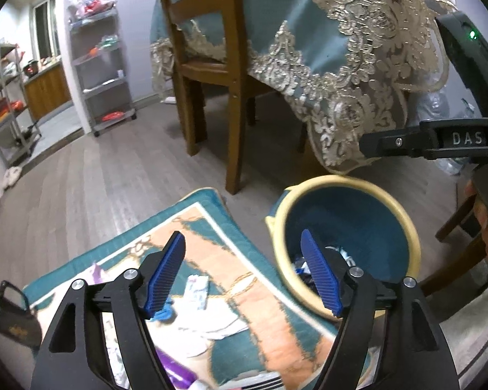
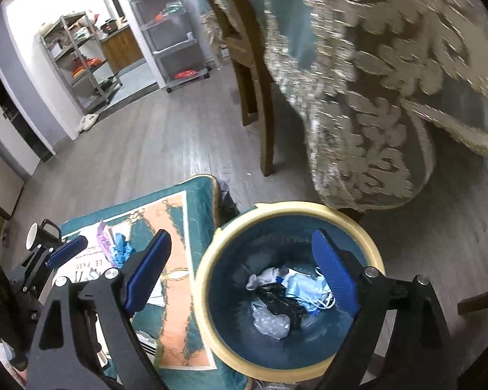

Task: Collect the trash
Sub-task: 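Open both tools over the bin to drop the mask and tissue, then move both open tools back over the trash on the rug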

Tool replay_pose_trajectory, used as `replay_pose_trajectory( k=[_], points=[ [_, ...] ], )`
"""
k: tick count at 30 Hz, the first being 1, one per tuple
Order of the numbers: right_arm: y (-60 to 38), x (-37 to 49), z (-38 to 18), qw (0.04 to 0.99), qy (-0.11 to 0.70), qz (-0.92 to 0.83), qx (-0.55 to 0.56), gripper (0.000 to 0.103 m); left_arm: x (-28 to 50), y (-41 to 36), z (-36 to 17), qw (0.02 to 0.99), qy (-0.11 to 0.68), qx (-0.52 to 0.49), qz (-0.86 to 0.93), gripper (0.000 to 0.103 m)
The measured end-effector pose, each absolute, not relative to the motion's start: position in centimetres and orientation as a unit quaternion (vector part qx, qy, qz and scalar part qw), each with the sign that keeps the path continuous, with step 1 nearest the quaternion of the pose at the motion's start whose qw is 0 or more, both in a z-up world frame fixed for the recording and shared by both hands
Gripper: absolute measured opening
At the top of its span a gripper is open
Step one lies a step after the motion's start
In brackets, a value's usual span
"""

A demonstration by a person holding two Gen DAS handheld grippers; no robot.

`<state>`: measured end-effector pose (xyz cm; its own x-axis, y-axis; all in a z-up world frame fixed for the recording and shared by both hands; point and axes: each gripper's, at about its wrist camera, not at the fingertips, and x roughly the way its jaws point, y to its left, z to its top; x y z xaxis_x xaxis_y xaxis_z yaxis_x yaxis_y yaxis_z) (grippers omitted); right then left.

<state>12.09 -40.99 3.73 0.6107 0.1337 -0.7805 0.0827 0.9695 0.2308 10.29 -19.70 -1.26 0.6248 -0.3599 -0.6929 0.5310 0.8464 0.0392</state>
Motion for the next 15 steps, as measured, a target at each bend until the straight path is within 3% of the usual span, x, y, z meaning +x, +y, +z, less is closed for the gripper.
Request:
replay_pose_trajectory(
  k=[15],
  points=[
    [-33.3,13.8,3.4,0.881,0.463,0.056,0.084,0.091,10.7,-12.4,-2.3,0.901,0.386,0.094,-0.175,0.08]
  ],
)
